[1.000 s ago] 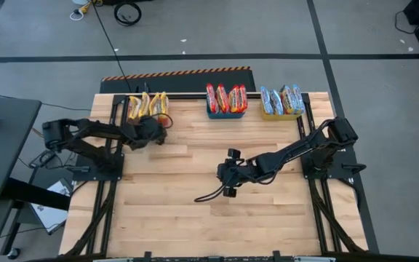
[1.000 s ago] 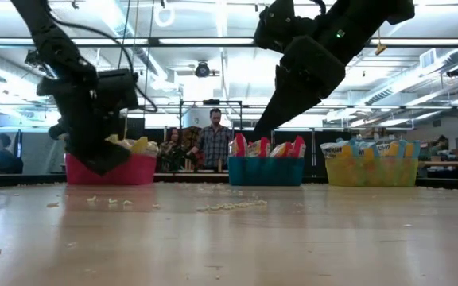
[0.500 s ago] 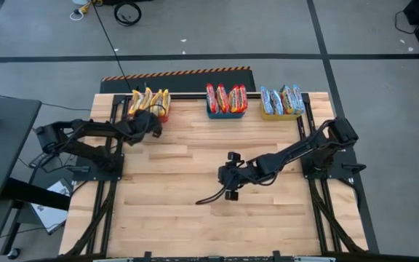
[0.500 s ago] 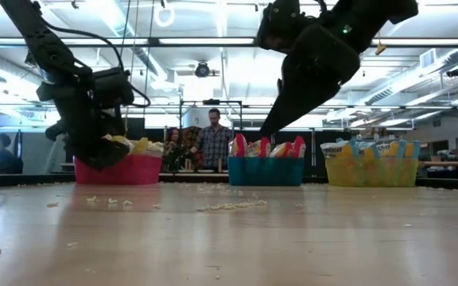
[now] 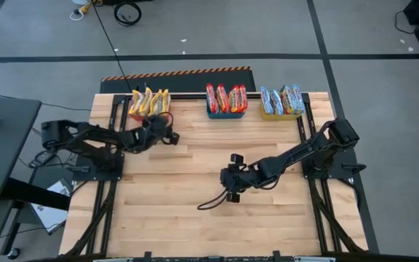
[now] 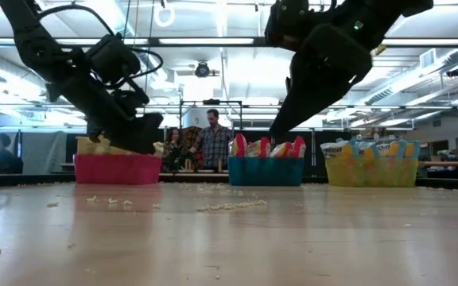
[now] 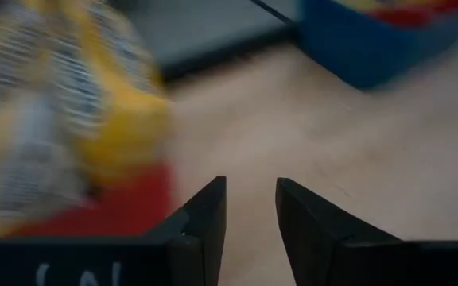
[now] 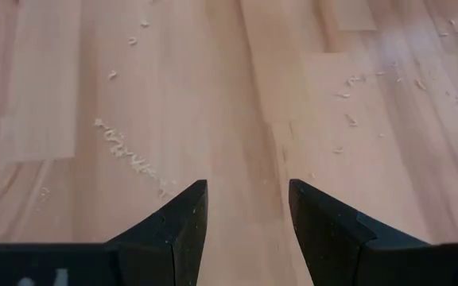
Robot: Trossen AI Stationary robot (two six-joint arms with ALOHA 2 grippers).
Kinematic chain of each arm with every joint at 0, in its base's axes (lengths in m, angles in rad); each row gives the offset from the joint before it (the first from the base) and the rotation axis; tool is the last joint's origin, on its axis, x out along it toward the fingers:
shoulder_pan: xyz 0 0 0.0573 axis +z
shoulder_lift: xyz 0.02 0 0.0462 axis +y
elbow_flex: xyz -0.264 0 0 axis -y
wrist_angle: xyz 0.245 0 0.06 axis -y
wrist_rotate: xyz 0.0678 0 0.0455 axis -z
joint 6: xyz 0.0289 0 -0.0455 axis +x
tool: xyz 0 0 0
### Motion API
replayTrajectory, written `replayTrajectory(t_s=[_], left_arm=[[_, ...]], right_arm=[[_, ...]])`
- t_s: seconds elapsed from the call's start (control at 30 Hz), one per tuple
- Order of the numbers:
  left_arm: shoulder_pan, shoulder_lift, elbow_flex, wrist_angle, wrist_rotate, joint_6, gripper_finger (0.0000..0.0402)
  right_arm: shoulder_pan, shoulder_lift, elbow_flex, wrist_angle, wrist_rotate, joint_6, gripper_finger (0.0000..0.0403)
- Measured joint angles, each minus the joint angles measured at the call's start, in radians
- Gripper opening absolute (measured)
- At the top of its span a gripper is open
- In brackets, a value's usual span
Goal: Sort Maruchan noodles
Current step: Move the red bin to the top left of the table
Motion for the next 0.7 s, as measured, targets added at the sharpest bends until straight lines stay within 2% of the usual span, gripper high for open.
replayTrajectory(t_s=[0.07, 0.13, 0.33, 0.5, 0.6, 0.7], left_arm=[[-0.019, 0.046, 0.000, 0.039, -0.138, -0.010, 0.0116], [-0.026, 0.098, -0.001, 0.092, -0.207, -0.019, 0.0116], [-0.023, 0.274, 0.006, 0.316, -0.247, -0.071, 0.0116], [0.013, 0.325, 0.021, 0.310, -0.335, -0.122, 0.0116], [0.046, 0.317, 0.020, 0.259, -0.354, -0.123, 0.0116], [0.051, 0.277, 0.019, 0.231, -0.327, -0.122, 0.0116]], right_arm=[[-0.005, 0.000, 0.000, 0.000, 0.006, 0.001, 0.0183], [-0.007, 0.000, 0.000, 0.001, 0.004, 0.001, 0.0183], [-0.008, 0.000, 0.000, 0.012, 0.003, 0.002, 0.0183], [0.004, -0.001, 0.000, 0.022, 0.003, 0.002, 0.0183], [0.008, -0.001, -0.005, 0.017, 0.009, -0.004, 0.0183], [0.007, -0.001, -0.023, 0.033, 0.010, -0.012, 0.0183]])
